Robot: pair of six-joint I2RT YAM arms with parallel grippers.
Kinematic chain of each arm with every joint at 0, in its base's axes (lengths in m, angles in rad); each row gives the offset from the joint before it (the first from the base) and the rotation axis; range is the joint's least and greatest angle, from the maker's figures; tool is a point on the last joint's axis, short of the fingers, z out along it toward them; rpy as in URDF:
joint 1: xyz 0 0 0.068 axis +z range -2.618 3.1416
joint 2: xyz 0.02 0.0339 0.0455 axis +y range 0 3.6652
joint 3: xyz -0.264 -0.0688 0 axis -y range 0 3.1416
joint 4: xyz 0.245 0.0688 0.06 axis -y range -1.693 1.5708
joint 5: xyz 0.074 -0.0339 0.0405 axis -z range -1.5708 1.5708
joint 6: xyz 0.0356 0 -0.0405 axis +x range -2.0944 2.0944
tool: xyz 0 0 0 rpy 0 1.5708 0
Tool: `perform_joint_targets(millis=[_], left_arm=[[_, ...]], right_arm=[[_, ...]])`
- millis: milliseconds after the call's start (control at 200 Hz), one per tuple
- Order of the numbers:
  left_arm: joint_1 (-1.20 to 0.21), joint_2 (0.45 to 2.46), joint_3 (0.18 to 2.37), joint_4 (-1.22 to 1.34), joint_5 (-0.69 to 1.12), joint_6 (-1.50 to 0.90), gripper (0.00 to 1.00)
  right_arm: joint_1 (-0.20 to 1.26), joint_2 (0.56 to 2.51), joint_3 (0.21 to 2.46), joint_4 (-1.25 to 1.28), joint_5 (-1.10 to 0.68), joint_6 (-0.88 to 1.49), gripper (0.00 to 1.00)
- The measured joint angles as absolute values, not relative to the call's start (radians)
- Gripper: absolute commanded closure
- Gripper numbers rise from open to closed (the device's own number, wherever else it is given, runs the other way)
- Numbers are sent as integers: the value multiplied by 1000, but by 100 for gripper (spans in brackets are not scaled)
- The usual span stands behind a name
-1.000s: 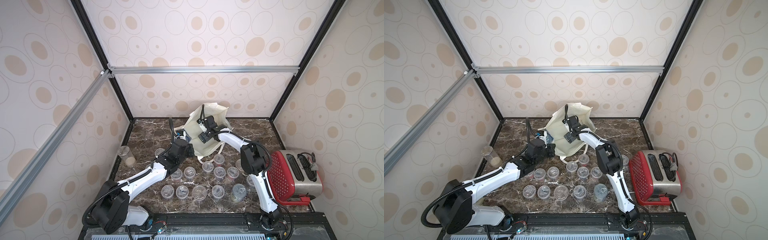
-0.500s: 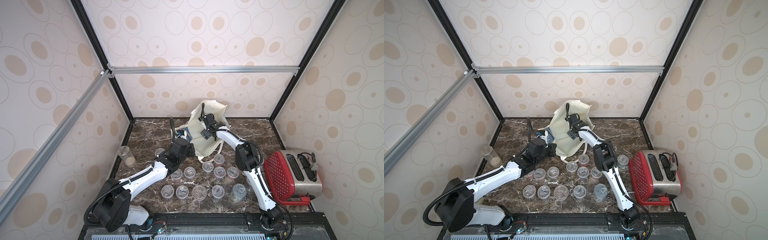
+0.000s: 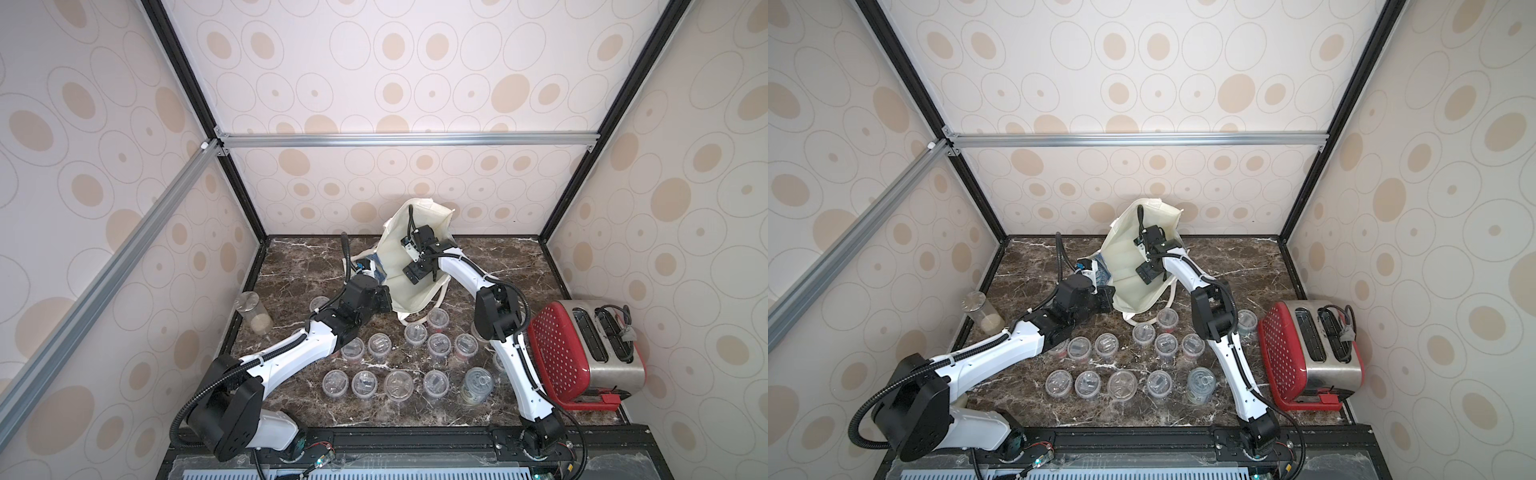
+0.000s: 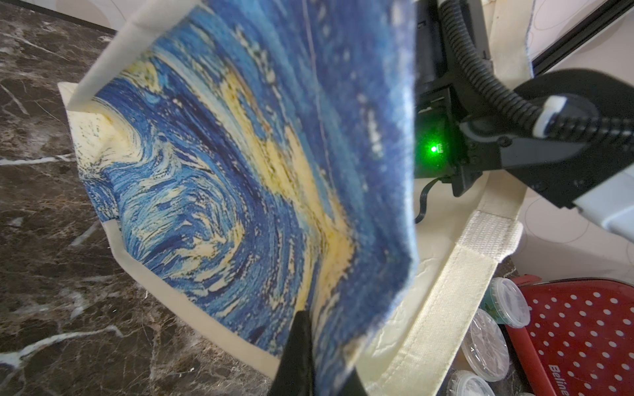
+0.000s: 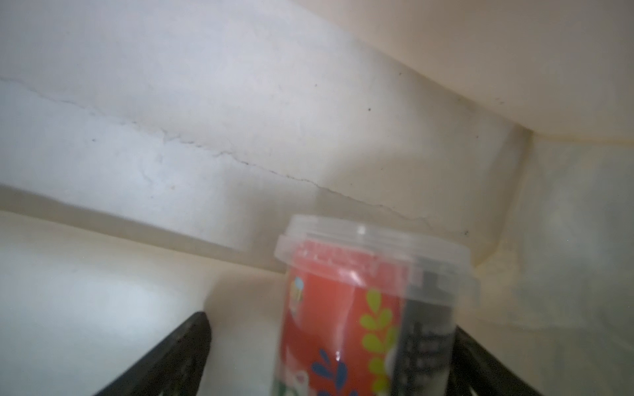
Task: Take out the seed jars from the canvas bag
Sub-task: Pick up the seed jar from the canvas bag.
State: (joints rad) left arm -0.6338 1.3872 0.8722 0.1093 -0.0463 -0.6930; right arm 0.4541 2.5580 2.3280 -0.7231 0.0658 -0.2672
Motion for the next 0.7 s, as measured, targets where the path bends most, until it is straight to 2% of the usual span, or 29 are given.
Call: perform_joint_targets(millis=[360,520,700], left_arm=[[-634,1388,876,109,-45,-695,91],[-634,1388,878,106,-45,-696,89],[-634,1388,889,93,-42,-704,81]], right_arm=[[432,2561,2343,-754,14,-205,15],[431,2566,2354,-761,-23,-205,25],[431,2566,2356,-767,-95,-204,36]])
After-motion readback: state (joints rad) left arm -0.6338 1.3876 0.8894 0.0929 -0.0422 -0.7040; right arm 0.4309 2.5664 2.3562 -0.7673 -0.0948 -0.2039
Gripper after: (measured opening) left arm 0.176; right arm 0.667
